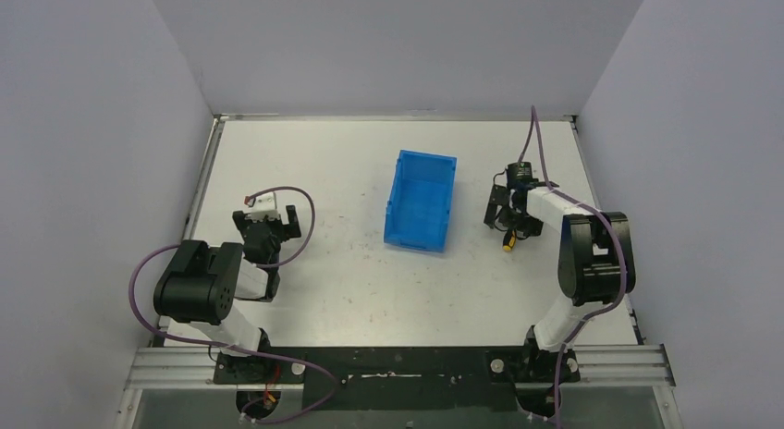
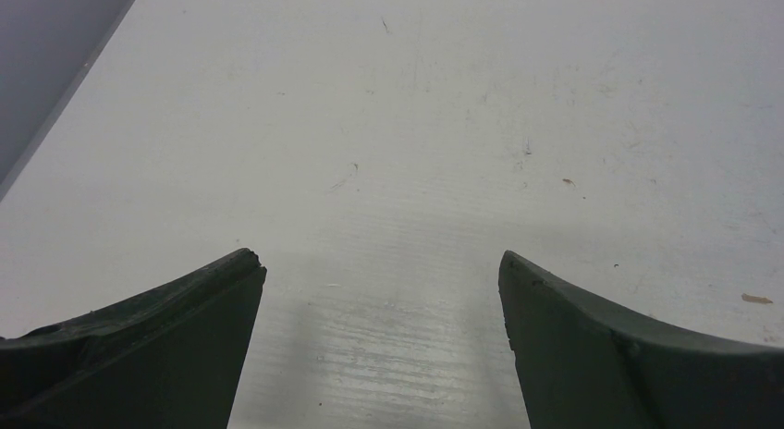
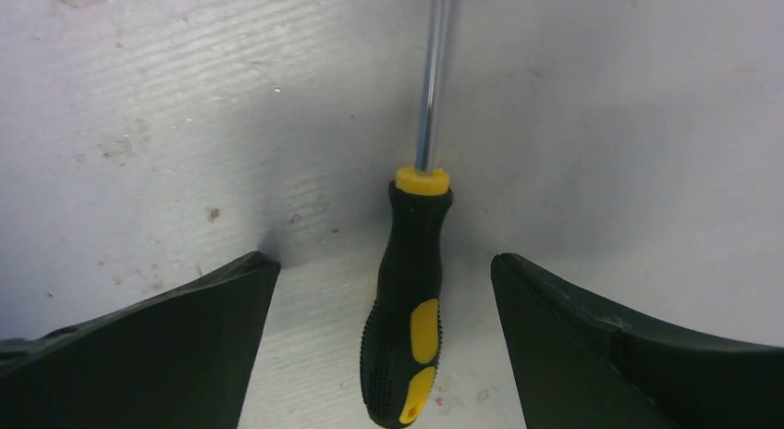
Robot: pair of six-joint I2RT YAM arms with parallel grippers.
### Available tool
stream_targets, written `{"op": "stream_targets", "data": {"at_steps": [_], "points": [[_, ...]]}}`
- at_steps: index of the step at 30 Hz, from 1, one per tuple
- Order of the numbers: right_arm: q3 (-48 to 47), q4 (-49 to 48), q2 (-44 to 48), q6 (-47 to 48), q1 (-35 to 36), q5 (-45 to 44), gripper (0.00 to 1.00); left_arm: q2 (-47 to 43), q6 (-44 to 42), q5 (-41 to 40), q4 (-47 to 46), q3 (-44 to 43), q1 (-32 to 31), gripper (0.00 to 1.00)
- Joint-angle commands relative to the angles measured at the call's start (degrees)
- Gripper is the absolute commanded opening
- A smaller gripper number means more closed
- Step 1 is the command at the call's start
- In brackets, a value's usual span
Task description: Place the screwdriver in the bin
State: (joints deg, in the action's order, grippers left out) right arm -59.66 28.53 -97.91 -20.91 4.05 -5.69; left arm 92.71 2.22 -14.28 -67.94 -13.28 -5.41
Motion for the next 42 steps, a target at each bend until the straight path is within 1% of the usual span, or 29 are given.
{"op": "stream_targets", "data": {"at_steps": [1,2,3,6,8,10,11,19,23,25,31,35,39,42], "points": [[2.39,-3.07,-1.3,-0.48,-0.18,0.09,0.86,-0.3,-0.43,0.45,-1.87,-1.09,0.31,0.97],[2.58,-3.13,-1.58,-0.35,-0.19,0.09,0.79,-0.33,-0.45,0.4,-1.85,-1.05,0.31,0.97],[2.7,-3.14,-1.7,-0.17,-0.18,0.21,0.64,-0.27,-0.4,0.4,-1.84,-1.1,0.31,0.97],[2.36,-2.45,-1.21,0.19,-0.14,0.25,0.32,-0.33,-0.44,0.4,-1.88,-1.12,0.34,0.97],[1.65,-1.34,0.03,0.42,-0.12,0.33,0.15,-0.31,-0.44,0.4,-1.86,-1.12,0.31,0.97],[0.41,0.31,1.89,0.64,-0.11,0.3,0.01,-0.28,-0.46,0.42,-1.92,-1.14,0.31,0.97],[-0.3,1.36,3.23,0.68,-0.09,0.33,0.0,-0.25,-0.44,0.4,-1.87,-1.14,0.33,0.97],[-8.78,11.42,13.49,0.75,1.26,-0.09,0.0,-0.34,-0.46,0.4,-1.86,-1.12,0.31,0.97],[-13.53,15.03,16.15,-0.72,3.75,-0.67,0.0,-0.34,-0.46,0.4,-1.88,-1.11,0.36,0.97],[-16.2,16.55,16.21,-1.9,6.3,-1.09,0.0,-0.36,-0.46,0.42,-1.87,-1.12,0.32,0.97],[-24.38,17.02,12.72,-5.6,16.17,-1.15,0.0,-0.4,-0.45,0.42,-1.9,-1.05,0.37,0.97],[-28.67,14.79,8.69,-6.42,23.04,-0.7,0.0,-0.33,-0.44,0.44,-1.86,-1.05,0.36,0.97],[-31.71,11.73,3.82,-4.1,28.91,1.33,0.0,-0.37,-0.42,0.42,-1.89,-1.05,0.31,0.97],[-33.47,11.83,0.38,-2.1,30.34,1.2,0.0,-0.42,-0.45,0.4,-1.86,-1.05,0.31,0.97]]}}
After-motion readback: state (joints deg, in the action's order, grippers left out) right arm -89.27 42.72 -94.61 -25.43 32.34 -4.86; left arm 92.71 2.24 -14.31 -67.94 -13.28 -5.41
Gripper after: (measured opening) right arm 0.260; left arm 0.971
